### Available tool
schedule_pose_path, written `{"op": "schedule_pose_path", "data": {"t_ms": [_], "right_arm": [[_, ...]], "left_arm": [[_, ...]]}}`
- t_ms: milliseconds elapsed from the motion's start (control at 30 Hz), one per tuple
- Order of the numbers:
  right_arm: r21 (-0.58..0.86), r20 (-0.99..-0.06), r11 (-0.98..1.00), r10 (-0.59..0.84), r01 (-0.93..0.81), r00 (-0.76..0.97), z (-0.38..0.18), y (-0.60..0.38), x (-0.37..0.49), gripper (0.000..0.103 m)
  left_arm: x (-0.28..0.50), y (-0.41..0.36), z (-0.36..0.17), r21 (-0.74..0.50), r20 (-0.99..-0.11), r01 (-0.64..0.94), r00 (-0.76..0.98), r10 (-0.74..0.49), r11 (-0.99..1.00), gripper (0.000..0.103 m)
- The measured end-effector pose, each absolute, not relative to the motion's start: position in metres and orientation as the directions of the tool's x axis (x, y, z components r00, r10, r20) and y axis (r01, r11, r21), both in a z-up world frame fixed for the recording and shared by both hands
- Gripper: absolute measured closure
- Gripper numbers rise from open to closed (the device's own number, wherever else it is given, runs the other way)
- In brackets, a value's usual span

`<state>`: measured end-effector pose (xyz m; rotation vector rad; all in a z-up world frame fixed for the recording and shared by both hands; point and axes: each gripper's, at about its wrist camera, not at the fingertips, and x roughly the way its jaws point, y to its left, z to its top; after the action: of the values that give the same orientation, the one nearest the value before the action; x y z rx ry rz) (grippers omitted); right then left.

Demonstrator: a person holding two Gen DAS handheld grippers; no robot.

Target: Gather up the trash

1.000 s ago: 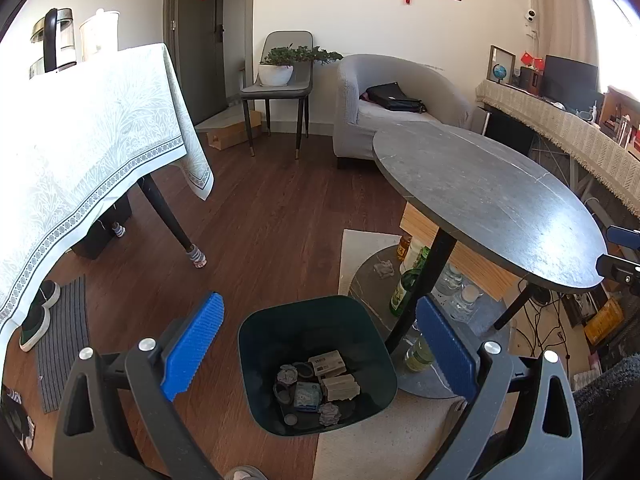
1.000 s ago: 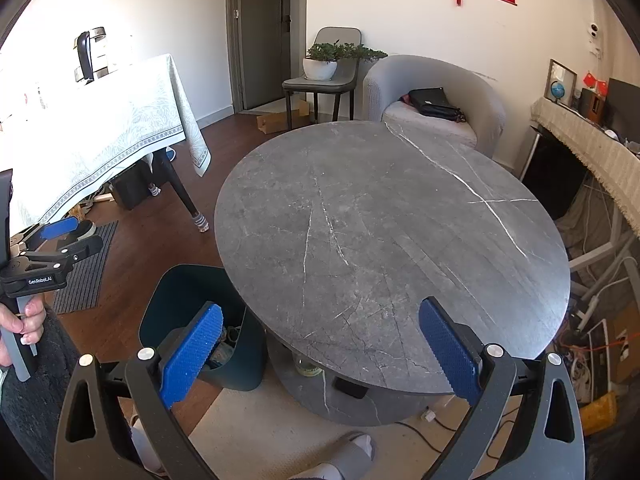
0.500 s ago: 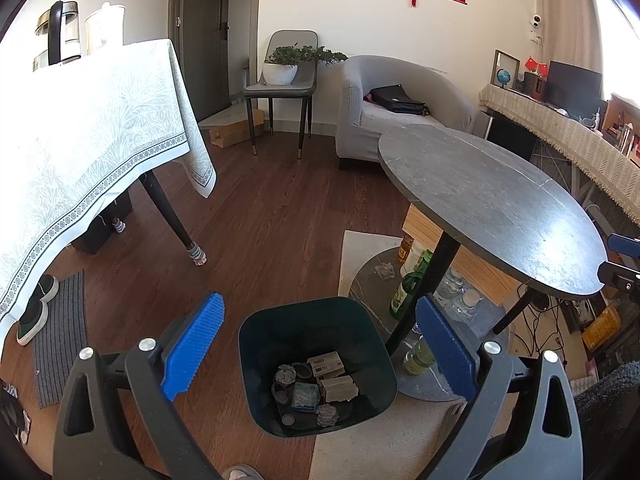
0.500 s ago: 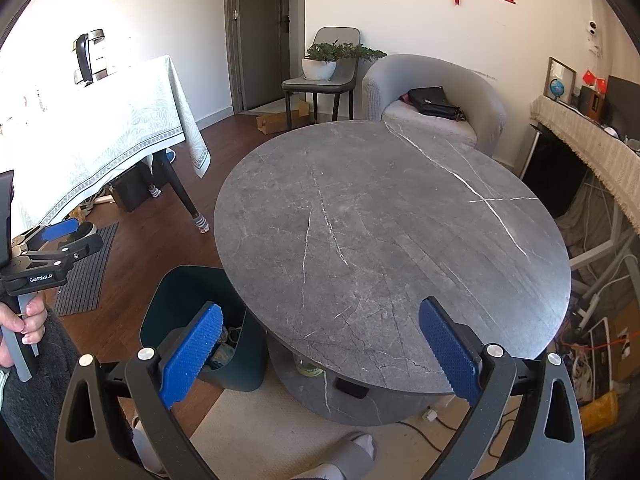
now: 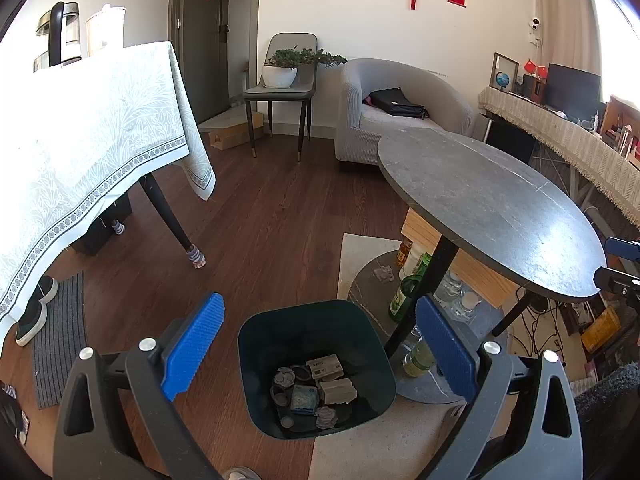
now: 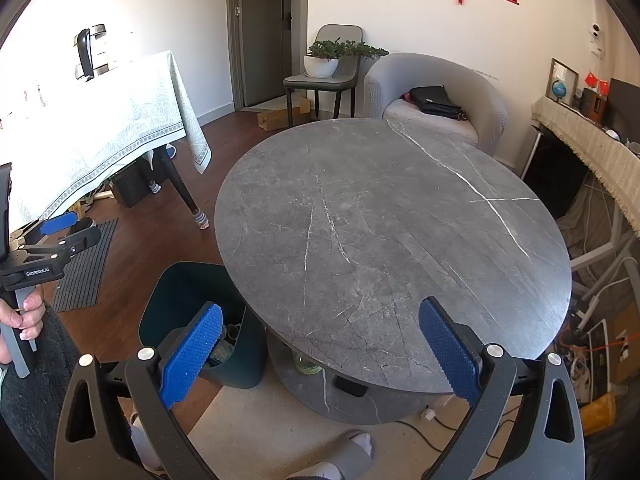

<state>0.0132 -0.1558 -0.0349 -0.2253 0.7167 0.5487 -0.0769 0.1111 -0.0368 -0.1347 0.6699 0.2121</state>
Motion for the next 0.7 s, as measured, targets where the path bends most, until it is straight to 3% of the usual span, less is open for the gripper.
{"op": "schedule_pose_path", "data": {"t_ms": [700], "right_arm": [[-0.013,-0.677,0.836,0.397,-0.549,0.620,-0.0354,-0.1546,0.0139,0.004]], "left_arm": [[-0.0763,0.1111,-0.0347,-0.059,-0.627,-0.238,0.765,0.149,0.969,0.005]]}}
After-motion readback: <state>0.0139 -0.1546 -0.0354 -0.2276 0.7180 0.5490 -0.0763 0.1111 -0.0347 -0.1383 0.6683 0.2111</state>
